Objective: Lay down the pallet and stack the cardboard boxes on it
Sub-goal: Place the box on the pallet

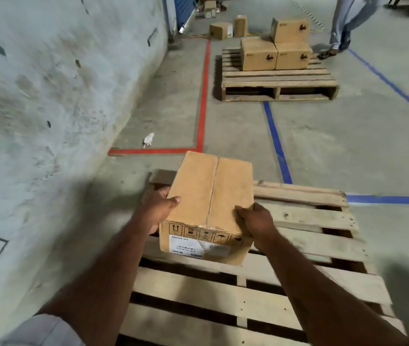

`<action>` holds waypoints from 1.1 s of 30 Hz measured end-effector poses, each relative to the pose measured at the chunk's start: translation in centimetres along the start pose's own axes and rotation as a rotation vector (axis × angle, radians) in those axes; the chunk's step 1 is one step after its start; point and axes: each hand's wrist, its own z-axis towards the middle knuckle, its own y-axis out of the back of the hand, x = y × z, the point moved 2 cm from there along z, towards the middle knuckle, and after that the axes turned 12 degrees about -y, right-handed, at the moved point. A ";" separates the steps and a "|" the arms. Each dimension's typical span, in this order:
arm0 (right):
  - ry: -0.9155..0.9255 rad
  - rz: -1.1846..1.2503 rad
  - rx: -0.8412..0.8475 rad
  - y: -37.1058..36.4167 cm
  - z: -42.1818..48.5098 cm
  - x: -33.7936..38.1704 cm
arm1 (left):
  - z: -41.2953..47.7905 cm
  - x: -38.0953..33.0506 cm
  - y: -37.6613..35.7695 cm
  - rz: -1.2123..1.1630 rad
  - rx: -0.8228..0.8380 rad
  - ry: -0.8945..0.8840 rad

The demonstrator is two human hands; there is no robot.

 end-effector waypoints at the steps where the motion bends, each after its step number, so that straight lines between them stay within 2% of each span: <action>1: -0.001 -0.011 0.004 -0.7 1.8 -2.0 | 1.2 2.7 -0.3 0.017 0.002 -0.007; 7: 0.008 -0.006 0.101 -3.3 8.8 -9.6 | 5.3 12.6 -1.1 0.101 -0.033 -0.064; 10: -0.015 -0.293 0.169 -2.9 8.7 -11.9 | 4.6 16.3 -2.0 0.191 0.058 -0.004; 12: -0.145 -0.409 0.193 -3.0 8.2 -13.3 | 4.0 17.8 -2.2 0.224 0.087 0.047; 13: -0.175 -0.386 0.183 -3.1 8.1 -13.6 | 4.0 18.2 -2.2 0.231 0.087 0.050; 17: -0.073 -0.412 0.097 -3.9 8.9 -13.3 | 4.8 18.4 -1.5 0.269 0.105 0.059; 22: -0.128 -0.371 0.102 -4.4 9.6 -13.8 | 5.9 19.0 -0.9 0.327 0.071 0.024; 33: -0.113 -0.392 0.074 -4.9 9.3 -13.8 | 6.0 19.6 -1.1 0.364 0.049 0.002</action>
